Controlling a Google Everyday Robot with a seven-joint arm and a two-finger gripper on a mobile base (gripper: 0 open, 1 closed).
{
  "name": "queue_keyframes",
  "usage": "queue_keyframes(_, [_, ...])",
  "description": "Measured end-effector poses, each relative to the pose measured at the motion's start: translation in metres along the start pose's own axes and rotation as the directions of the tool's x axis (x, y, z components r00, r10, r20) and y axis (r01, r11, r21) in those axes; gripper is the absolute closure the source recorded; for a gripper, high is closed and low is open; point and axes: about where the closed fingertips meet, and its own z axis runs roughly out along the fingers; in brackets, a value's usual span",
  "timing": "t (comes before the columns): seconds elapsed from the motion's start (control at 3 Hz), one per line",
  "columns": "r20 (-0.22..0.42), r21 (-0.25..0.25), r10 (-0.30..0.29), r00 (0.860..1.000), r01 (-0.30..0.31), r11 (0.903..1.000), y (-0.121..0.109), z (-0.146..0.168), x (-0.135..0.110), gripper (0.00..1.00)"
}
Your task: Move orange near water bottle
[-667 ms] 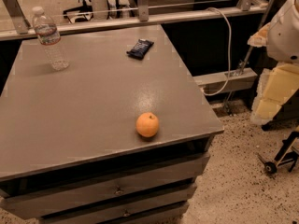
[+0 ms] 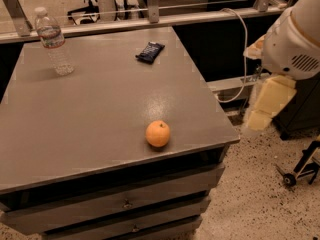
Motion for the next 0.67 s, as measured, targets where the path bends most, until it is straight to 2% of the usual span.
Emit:
queue_keyframes(0.33, [0.091,-0.028,0.006,0.996,-0.004,0.9996,0.006,0.021,-0.026,0.0])
queue_keyframes(0.67, [0.18,-0.06,0.024,0.983,-0.014,0.9981,0.02,0.045,-0.049,0.0])
